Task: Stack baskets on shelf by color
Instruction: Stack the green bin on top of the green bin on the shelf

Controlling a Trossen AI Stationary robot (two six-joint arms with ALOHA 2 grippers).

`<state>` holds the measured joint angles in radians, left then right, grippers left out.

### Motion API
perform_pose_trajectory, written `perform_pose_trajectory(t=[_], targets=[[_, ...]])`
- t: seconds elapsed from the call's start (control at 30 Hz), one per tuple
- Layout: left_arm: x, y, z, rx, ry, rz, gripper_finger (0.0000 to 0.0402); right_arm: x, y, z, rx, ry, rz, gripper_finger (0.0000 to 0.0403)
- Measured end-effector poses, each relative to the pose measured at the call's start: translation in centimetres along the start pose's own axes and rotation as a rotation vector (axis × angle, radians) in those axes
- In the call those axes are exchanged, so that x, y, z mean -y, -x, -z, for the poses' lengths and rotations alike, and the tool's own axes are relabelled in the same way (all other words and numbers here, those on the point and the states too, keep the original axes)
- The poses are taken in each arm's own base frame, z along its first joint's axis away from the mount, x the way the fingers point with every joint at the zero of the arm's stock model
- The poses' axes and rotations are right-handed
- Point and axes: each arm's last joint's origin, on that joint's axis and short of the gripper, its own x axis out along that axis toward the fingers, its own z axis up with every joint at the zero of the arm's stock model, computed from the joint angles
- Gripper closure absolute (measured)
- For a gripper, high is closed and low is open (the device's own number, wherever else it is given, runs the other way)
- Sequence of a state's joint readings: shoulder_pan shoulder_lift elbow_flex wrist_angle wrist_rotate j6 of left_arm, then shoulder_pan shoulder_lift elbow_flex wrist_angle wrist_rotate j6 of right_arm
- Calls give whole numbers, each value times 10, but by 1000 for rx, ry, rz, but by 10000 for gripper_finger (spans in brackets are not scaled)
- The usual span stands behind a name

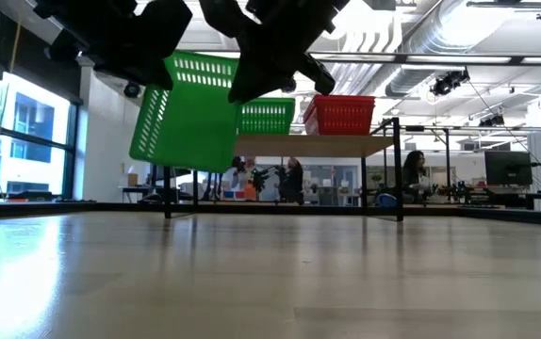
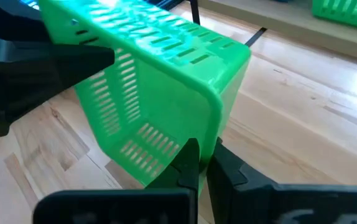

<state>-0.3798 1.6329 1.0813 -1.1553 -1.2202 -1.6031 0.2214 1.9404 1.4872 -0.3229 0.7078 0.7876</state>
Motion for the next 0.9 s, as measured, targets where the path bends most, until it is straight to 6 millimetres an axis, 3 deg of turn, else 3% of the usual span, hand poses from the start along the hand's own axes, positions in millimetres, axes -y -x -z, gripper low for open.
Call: perform_pose_trajectory(t=[0.43, 0.7, 0.9], targets=[[0, 4, 6, -151, -74, 15, 253, 12, -11, -10, 20, 23, 54, 402], [1, 12, 8, -159, -104, 45, 249, 17, -14, -10, -4, 48, 84, 403], [7, 23, -2, -158, -135, 91, 249, 20, -13, -6, -40, 67, 107, 403]])
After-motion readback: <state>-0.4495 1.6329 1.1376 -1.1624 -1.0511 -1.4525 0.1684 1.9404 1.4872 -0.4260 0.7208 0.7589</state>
